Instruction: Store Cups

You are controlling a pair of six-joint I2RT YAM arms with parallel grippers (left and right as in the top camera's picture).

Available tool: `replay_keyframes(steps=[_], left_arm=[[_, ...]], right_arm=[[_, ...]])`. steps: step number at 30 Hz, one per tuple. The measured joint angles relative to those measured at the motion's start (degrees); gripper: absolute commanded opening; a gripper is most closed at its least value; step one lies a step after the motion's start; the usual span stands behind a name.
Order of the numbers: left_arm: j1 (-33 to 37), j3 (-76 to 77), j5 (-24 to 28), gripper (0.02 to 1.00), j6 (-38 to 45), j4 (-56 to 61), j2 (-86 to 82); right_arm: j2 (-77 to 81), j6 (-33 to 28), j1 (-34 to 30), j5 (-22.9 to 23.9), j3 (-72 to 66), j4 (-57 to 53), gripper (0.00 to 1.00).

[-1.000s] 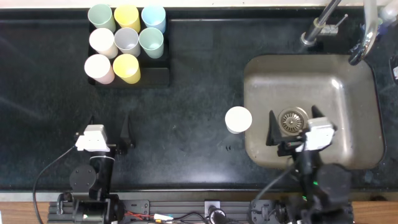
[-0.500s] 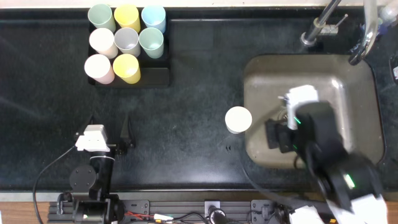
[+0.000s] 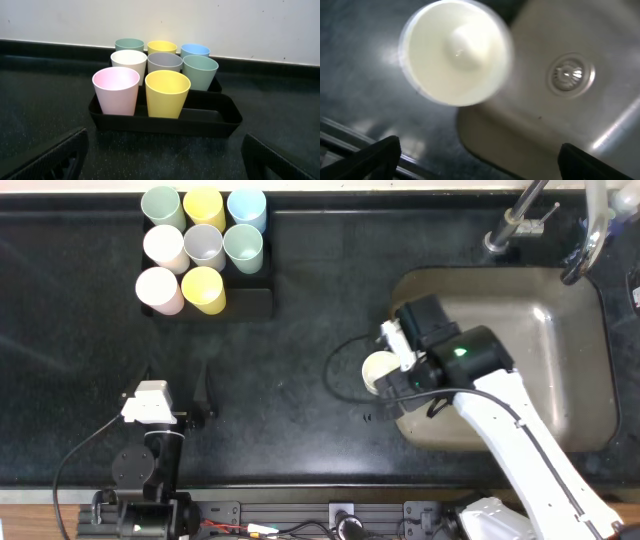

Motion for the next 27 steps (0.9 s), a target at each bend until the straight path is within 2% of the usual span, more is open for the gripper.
replay_keyframes(steps=[6, 11, 20, 27], left_arm=[[0.0, 0.0, 0.0, 1.0, 0.0, 0.0, 0.0], [0.0, 0.0, 0.0, 1.0, 0.0, 0.0, 0.0], [0.0, 0.0, 0.0, 1.0, 0.0, 0.0, 0.0], [0.0, 0.0, 0.0, 1.0, 0.0, 0.0, 0.0]], right_arm=[[2.21, -0.48, 6.19, -1.49, 0.0, -0.39, 0.998], [8.09, -1.51, 6.38, -1.2, 1.99, -1.46, 0.998], [16.44, -3.48, 6.64, -1.31, 17.86, -5.97, 0.998], [19.52, -4.28, 9.46, -1.79, 18.99, -7.58, 0.998]])
